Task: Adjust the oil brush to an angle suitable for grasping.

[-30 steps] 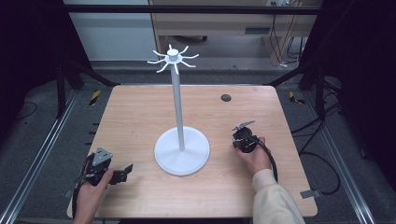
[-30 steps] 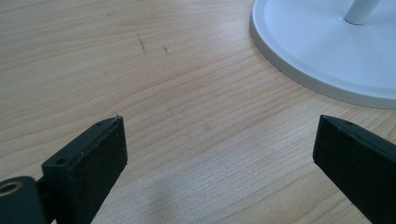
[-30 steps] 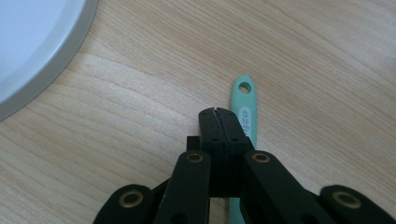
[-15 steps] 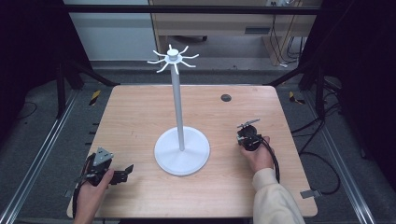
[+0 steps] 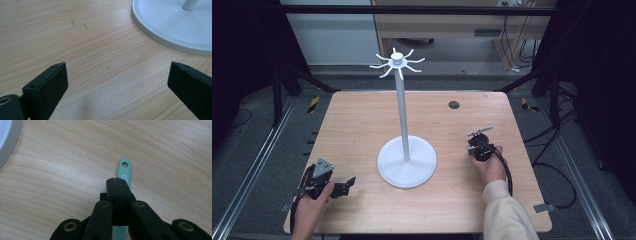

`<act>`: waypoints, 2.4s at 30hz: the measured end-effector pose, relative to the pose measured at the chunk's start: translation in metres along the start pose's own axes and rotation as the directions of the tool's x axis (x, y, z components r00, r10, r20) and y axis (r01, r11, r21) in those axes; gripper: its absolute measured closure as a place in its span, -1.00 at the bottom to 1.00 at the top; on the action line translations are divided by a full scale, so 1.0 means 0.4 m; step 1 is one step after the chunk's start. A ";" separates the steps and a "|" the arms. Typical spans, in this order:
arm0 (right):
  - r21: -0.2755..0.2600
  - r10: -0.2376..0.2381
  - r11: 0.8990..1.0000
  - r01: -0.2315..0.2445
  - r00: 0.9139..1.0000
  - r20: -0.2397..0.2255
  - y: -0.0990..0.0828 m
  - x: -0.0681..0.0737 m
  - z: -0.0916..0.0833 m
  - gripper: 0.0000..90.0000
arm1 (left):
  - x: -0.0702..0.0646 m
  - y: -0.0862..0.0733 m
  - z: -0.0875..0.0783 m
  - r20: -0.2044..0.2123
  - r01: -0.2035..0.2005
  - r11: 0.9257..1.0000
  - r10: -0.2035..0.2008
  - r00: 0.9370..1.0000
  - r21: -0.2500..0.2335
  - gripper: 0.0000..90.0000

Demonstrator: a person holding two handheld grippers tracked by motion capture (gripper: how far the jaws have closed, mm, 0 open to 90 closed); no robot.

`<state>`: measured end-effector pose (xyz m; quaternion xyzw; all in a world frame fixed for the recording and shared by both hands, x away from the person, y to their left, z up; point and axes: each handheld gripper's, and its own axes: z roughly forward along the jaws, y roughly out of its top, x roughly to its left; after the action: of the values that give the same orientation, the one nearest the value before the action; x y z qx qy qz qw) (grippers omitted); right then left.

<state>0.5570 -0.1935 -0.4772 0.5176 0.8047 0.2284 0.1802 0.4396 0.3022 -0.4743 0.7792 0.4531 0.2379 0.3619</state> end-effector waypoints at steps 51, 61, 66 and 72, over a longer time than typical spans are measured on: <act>0.289 0.021 0.957 -0.010 0.999 -0.033 -0.057 -0.018 -0.067 0.76 | -0.003 0.000 0.006 0.016 -0.010 1.000 0.009 1.000 0.021 -0.94; 0.295 0.043 0.955 -0.031 0.999 -0.033 -0.055 -0.021 -0.064 0.83 | -0.003 0.000 0.006 0.015 -0.011 1.000 0.011 1.000 0.024 -0.94; 0.262 0.051 0.964 -0.036 0.997 -0.051 -0.050 -0.030 -0.081 0.84 | -0.003 0.000 0.007 0.016 -0.009 1.000 0.009 1.000 0.023 -0.94; 0.202 0.044 0.979 -0.030 0.997 -0.065 -0.036 -0.026 -0.109 0.84 | 0.000 0.000 0.005 0.015 0.001 1.000 -0.002 1.000 0.016 -0.94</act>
<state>0.5274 -0.2160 -0.4484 0.5397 0.8196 0.1671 0.0951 0.4408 0.3015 -0.4756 0.7836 0.4528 0.2280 0.3592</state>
